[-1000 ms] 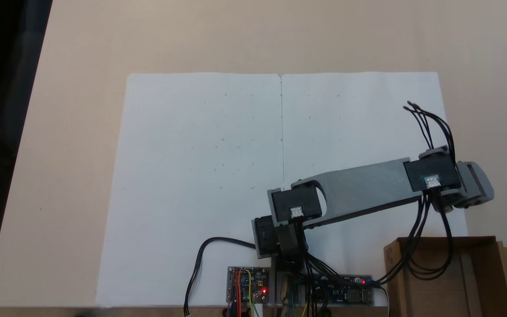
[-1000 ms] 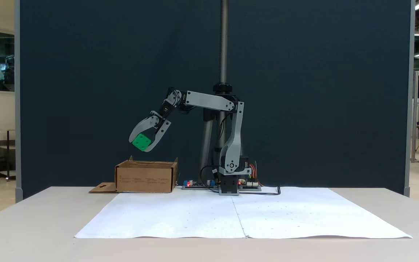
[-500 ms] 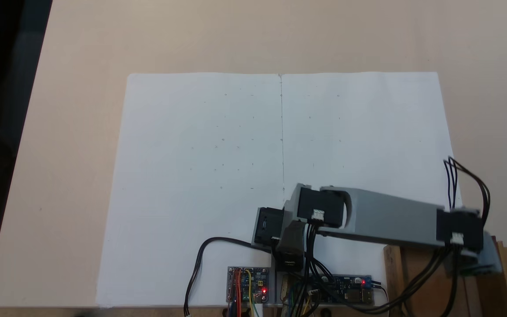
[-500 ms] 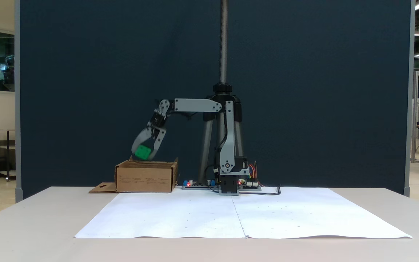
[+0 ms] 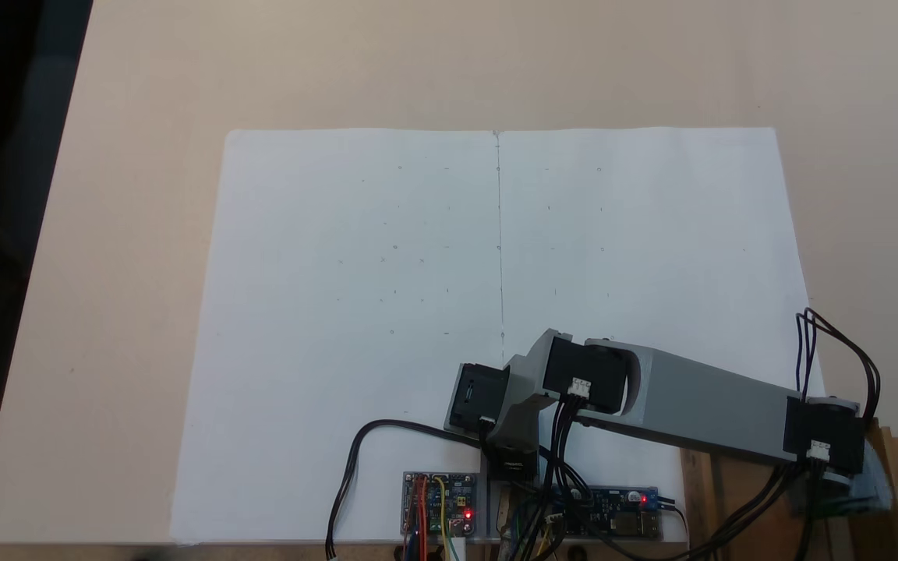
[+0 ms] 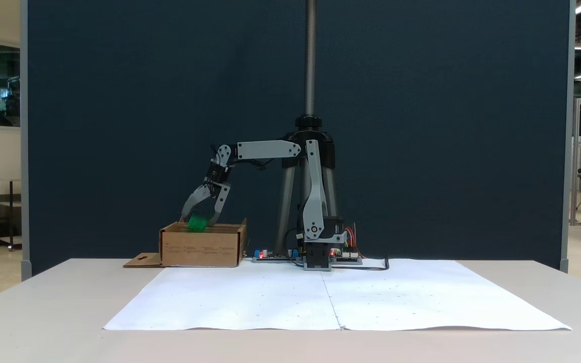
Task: Grasp a green dice and put it in the bin.
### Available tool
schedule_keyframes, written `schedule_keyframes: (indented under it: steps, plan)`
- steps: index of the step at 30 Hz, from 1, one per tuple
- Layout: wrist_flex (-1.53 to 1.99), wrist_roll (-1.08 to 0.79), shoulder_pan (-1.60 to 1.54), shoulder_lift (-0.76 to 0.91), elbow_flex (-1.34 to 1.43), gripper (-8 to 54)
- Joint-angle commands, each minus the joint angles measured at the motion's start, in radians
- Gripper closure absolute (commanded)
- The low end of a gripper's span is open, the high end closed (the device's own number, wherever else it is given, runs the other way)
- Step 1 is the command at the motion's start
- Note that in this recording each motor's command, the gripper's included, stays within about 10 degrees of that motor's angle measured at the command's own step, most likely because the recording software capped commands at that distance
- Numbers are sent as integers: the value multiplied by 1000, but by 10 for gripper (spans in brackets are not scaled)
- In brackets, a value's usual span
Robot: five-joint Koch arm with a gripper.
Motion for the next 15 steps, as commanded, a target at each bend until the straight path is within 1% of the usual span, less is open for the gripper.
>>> schedule_keyframes:
  steps: [1, 6, 9, 15]
  plan:
    - [-57, -106, 25, 15, -34, 47]
    - [-57, -101, 20, 29, -34, 47]
    - [-54, -86, -2, 69, -34, 47]
    - [-58, 97, -117, 181, -34, 47]
